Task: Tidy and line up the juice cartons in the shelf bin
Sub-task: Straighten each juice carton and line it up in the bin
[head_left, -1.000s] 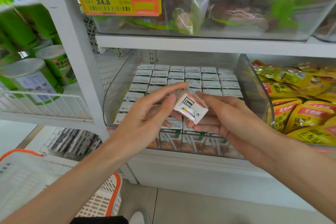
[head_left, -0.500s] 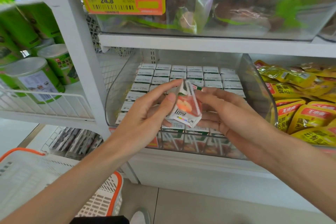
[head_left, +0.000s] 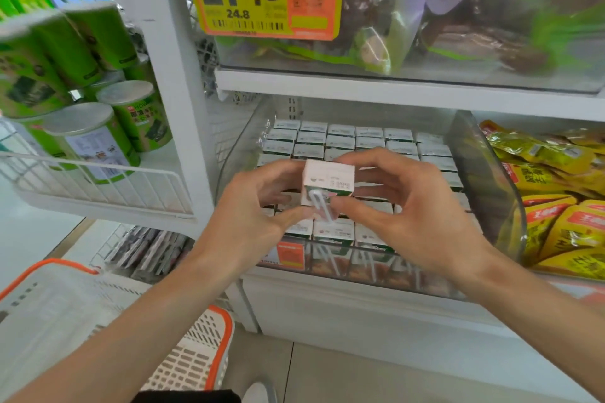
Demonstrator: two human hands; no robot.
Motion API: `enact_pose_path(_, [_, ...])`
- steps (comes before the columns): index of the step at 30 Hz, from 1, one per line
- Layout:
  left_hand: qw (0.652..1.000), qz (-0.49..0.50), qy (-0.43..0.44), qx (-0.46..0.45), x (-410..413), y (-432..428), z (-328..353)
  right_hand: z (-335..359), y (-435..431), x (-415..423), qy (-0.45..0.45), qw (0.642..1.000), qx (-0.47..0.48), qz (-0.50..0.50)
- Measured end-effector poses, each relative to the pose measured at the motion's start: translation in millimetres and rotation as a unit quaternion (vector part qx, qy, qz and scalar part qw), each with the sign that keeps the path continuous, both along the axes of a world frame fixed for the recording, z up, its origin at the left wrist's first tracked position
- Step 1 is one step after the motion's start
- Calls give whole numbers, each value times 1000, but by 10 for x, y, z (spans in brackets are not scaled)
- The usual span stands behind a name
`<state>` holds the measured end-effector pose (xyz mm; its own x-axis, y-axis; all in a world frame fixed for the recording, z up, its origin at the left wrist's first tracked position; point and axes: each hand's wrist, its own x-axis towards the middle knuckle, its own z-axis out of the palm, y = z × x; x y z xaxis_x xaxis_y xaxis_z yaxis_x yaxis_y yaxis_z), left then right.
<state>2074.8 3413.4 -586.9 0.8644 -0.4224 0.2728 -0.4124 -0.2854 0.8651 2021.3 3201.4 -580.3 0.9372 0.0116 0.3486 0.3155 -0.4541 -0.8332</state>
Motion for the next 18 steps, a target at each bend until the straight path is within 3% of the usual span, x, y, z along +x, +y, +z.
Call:
enact_pose_path(6, [986,143,-15,88,94,206,-66,-5,162,334,-17,998,57,-33])
enact_pose_path(10, [982,134,-7,130,66,243,-72,25,245,577,-15,999,12,-39])
enact_pose_path(18, [983,130,6,127,80,261,-77,45,81,765,12,997,-73,2])
